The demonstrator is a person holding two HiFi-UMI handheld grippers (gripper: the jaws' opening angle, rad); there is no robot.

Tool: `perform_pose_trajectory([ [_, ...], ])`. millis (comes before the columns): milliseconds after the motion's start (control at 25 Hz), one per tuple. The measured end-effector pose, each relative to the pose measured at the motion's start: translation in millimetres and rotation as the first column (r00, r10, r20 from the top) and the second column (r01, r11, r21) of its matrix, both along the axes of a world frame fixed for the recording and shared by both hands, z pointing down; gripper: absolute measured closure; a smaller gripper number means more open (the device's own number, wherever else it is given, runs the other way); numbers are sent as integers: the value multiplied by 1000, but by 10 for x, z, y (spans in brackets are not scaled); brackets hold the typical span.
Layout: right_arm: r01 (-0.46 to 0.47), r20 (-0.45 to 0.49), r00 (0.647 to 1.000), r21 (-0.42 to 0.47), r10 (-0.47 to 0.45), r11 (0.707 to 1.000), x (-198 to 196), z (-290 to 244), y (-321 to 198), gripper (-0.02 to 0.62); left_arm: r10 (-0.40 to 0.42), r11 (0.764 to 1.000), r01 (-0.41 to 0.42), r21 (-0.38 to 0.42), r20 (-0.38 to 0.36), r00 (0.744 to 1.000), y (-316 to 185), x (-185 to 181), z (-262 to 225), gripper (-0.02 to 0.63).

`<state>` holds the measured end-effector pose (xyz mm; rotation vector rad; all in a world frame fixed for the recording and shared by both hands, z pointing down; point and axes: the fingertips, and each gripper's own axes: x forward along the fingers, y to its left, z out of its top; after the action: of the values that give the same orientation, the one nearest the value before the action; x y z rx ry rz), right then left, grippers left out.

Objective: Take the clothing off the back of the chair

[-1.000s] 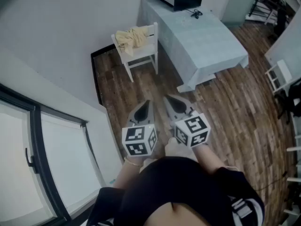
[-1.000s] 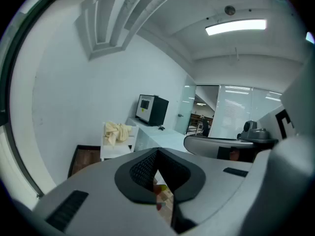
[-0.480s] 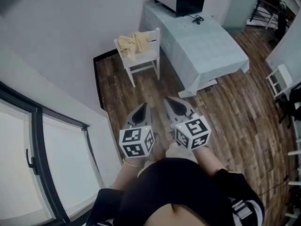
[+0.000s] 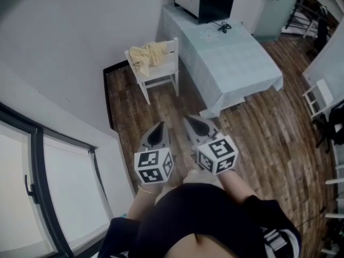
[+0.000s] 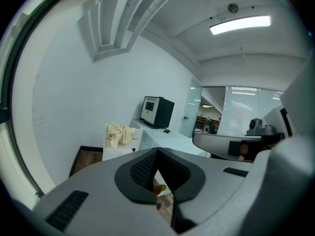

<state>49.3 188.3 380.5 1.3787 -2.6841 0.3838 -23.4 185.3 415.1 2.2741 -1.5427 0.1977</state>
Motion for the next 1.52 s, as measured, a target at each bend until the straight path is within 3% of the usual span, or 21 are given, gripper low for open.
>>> perform_pose_trajectory([
  [400,76,-1,997,-14,-76,997,312,33,-243,583,-43,999,41,-31,-75,996,-272,352,45,607],
  [880,106,13,994,-40,-106,994,600,140,-501,583,-92,995,90,-46,-52,994,-503,590,104,607],
  [1520,137,54,990,-96,-132,986,520,235,-899,583,-86,995,84,-47,-40,996,-855,551,132,607],
])
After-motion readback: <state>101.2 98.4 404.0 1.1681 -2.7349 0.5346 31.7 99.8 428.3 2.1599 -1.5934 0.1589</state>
